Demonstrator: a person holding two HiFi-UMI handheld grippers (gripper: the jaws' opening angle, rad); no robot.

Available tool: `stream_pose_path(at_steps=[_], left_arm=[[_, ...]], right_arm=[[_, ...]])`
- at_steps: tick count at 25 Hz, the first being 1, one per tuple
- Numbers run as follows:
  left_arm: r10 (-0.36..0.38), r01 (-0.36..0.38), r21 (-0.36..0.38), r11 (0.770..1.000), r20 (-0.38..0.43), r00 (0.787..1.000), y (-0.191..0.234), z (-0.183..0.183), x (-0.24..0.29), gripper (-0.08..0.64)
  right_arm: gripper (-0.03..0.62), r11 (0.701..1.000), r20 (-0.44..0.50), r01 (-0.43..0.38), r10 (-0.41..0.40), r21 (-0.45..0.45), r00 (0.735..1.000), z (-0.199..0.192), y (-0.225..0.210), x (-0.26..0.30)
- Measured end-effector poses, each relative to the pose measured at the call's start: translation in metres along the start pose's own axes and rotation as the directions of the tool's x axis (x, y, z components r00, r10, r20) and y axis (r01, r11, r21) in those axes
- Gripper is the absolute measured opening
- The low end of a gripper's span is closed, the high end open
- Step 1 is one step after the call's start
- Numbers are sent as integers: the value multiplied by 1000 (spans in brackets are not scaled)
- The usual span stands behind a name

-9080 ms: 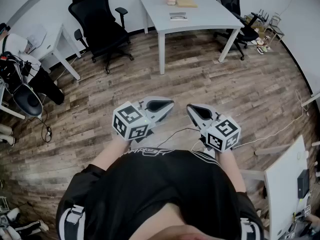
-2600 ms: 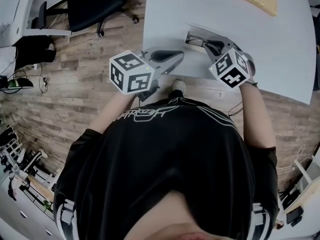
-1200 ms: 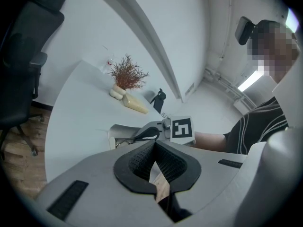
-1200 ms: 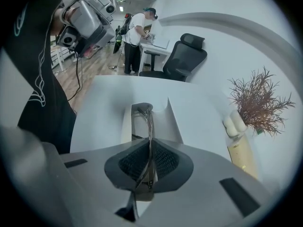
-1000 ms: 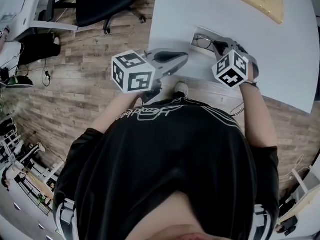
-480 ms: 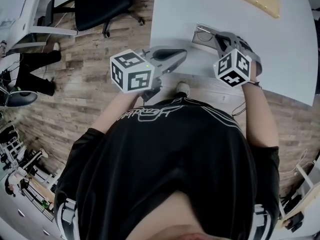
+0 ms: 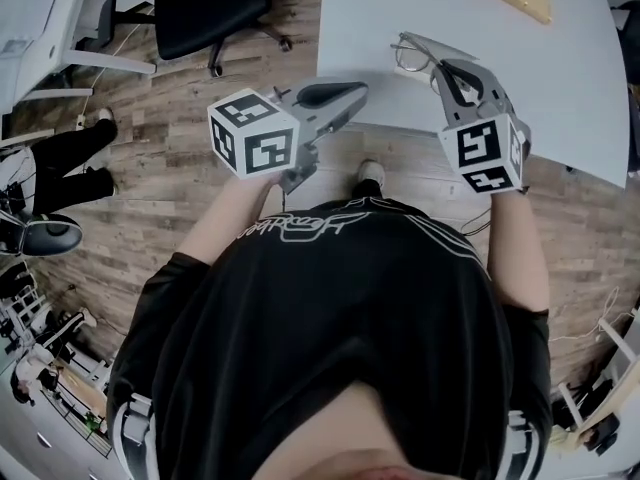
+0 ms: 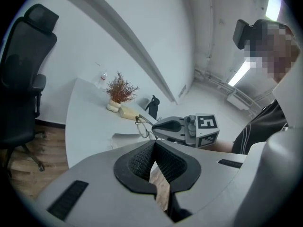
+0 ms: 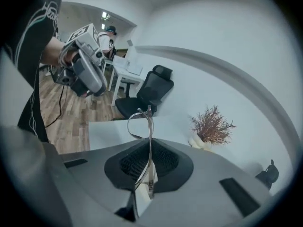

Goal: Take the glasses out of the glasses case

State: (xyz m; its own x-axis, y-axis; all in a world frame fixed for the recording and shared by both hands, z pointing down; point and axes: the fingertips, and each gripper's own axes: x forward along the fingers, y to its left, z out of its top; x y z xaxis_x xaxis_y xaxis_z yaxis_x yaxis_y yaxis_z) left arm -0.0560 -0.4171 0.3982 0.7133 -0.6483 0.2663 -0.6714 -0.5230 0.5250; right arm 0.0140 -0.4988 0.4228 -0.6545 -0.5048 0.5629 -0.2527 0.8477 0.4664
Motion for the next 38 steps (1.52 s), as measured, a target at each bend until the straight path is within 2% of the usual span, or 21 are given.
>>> stream_pose_path(at_steps=[5, 12, 15, 20, 24, 32, 34, 38], left_arm=[[-42, 42, -12, 999, 31, 999, -27, -3, -39, 8], [-103, 100, 52, 994, 64, 993, -74, -12, -93, 8], [-141, 136, 70, 988, 73, 987, -93, -17, -111, 8], [-196, 189, 119, 975, 57, 979, -134, -37, -133, 8], [-230, 223, 136, 965, 41, 972, -158, -57, -148, 8], [-220, 214, 128, 968, 37, 975, -175, -86, -172, 8], [-219, 212, 134, 968, 34, 975, -178, -89, -176, 8], [-213, 205, 144, 968, 41, 976, -184, -90, -183, 8]], right_arm=[[11, 994, 75, 31, -39, 108, 996, 38, 26, -41], [11, 956, 151, 48, -95, 288, 984, 73, 76, -104], [11, 928, 169, 53, -123, 368, 978, 82, 97, -127], [11, 866, 228, 7, -140, 499, 964, 86, 137, -173], [11, 840, 248, 7, -168, 542, 954, 88, 165, -202], [11, 801, 282, -19, -189, 599, 941, 89, 209, -230], [11, 779, 298, -41, -190, 626, 935, 90, 216, -234], [11, 717, 344, -117, -179, 688, 922, 88, 228, -239]])
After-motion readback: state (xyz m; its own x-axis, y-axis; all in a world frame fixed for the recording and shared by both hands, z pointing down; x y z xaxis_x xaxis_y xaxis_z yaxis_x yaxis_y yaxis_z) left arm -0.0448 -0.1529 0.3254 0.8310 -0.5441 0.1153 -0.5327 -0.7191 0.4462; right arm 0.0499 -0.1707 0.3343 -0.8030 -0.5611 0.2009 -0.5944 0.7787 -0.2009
